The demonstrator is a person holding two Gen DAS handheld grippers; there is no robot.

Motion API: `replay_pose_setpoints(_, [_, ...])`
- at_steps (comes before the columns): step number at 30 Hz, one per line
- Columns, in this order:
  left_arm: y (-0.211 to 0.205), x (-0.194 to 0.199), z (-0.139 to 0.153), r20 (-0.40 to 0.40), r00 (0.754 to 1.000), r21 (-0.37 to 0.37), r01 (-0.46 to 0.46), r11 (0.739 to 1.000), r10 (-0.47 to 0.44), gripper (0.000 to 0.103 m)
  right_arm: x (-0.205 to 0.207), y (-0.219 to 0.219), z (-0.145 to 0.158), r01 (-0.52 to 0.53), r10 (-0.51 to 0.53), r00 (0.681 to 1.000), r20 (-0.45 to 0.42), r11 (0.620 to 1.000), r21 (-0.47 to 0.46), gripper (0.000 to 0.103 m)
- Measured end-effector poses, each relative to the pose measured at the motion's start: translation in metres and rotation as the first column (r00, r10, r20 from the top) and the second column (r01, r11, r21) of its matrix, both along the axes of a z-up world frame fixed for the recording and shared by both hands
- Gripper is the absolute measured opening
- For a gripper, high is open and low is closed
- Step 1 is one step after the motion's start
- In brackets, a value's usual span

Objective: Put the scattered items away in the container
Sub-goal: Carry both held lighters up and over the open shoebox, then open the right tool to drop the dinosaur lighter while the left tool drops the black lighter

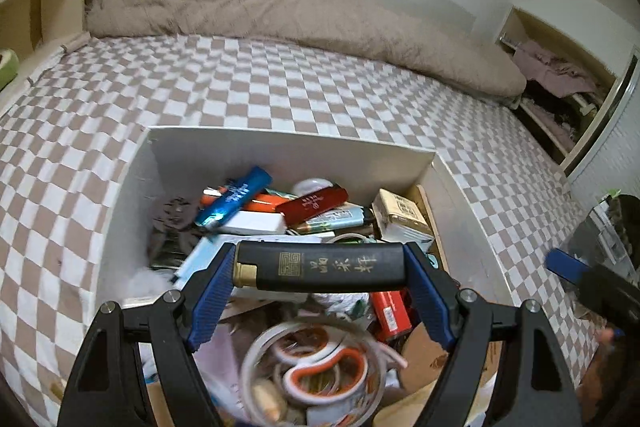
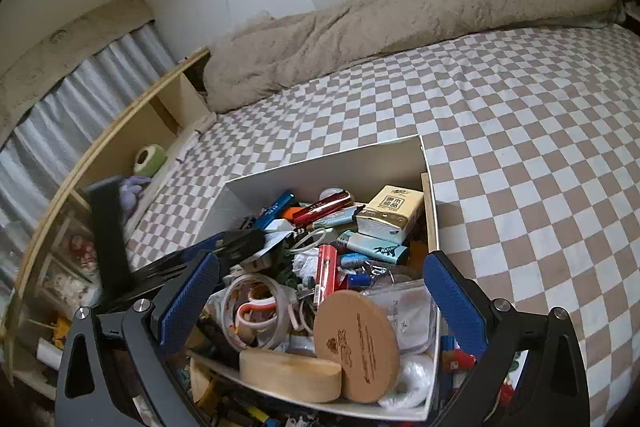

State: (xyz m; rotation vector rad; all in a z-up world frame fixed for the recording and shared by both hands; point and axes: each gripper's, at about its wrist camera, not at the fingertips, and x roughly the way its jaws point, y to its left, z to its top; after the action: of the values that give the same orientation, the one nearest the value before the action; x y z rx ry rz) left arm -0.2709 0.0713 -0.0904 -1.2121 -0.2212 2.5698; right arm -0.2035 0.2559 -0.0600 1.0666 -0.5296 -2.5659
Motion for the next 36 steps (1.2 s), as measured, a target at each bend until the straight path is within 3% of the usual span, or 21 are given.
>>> replay_pose_setpoints(7, [0.02,-0.023,-0.011,0.052,0.999,-0.049,-0.007,0.999,0.01,0.082,0.012,0.008,0.002,-0.021,0.021,0.999,-0.03,1.0,0.01,0.102])
replay_pose_setpoints(16, [0.027,-0.04,-0.023,0.15,0.989,-0.022,-0.003,1.0,0.006,0.084,0.022,0.015,-0.001,-0.029,0.028,0.998,-0.047,0.999,-0.017,0.102])
replay_pose_setpoints(17, [0.026,-0.04,-0.023,0.149,0.989,-0.025,-0.012,1.0,0.015,0.097,0.022,0.015,-0.001,-0.027,0.027,0.999,-0.048,0.999,-0.018,0.102])
replay_pose_setpoints(18, [0.024,-0.04,-0.021,0.143,0.989,-0.025,-0.024,0.999,0.027,0.103,0.023,0.015,-0.001,-0.026,0.025,0.999,-0.047,1.0,-0.017,0.102])
replay_pose_setpoints(23, [0.018,-0.035,-0.013,0.096,0.993,-0.028,-0.06,0.998,0.062,0.103,0.029,0.014,0.003,-0.012,0.011,0.999,-0.05,1.0,-0.012,0.102])
replay_pose_setpoints(36, [0.004,0.001,0.014,0.054,0.998,-0.013,-0.042,0.999,0.043,0.103,0.04,-0.002,0.017,-0.001,0.005,0.998,-0.062,0.998,0.06,0.102])
